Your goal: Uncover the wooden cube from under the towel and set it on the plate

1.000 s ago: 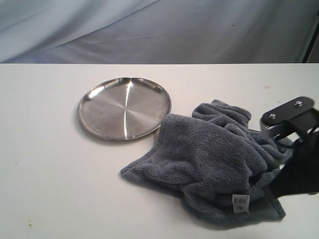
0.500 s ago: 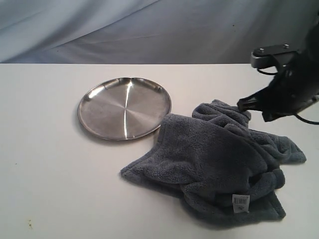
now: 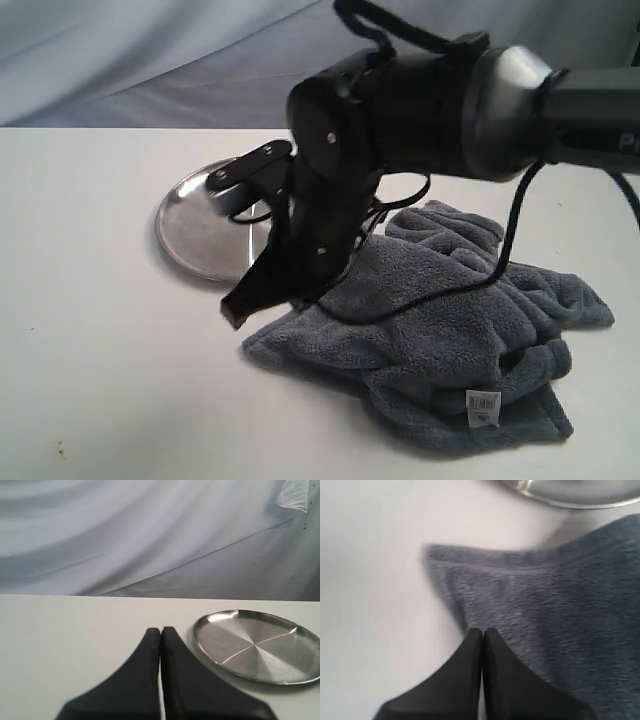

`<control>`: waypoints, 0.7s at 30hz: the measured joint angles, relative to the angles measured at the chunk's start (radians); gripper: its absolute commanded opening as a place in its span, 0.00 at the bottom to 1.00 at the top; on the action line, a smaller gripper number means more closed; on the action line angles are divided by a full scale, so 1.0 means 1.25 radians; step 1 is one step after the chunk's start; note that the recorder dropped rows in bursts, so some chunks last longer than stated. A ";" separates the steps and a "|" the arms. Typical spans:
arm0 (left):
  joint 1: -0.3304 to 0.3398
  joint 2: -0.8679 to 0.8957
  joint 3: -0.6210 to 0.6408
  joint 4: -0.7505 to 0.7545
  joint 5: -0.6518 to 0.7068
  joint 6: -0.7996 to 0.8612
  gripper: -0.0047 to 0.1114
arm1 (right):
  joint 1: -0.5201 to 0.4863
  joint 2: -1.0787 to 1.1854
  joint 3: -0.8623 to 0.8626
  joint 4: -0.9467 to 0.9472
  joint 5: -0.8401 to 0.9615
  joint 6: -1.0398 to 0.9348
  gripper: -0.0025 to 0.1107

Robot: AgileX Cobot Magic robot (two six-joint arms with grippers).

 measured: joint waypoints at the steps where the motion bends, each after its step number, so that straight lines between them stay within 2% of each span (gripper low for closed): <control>1: 0.000 0.000 0.000 0.000 0.000 0.000 0.05 | 0.043 -0.011 0.023 -0.005 0.000 -0.003 0.02; 5: 0.000 0.000 0.000 0.000 0.000 0.000 0.05 | 0.143 -0.082 0.167 -0.006 -0.034 -0.003 0.02; 10: 0.000 0.000 0.000 0.000 0.000 0.000 0.05 | 0.151 -0.171 0.355 -0.004 -0.082 0.021 0.02; 16: 0.000 0.000 0.000 0.000 0.000 0.000 0.05 | 0.077 -0.299 0.511 -0.016 -0.103 0.049 0.02; 21: 0.000 0.000 0.000 0.000 0.000 0.000 0.05 | -0.061 -0.395 0.590 -0.057 -0.110 0.074 0.02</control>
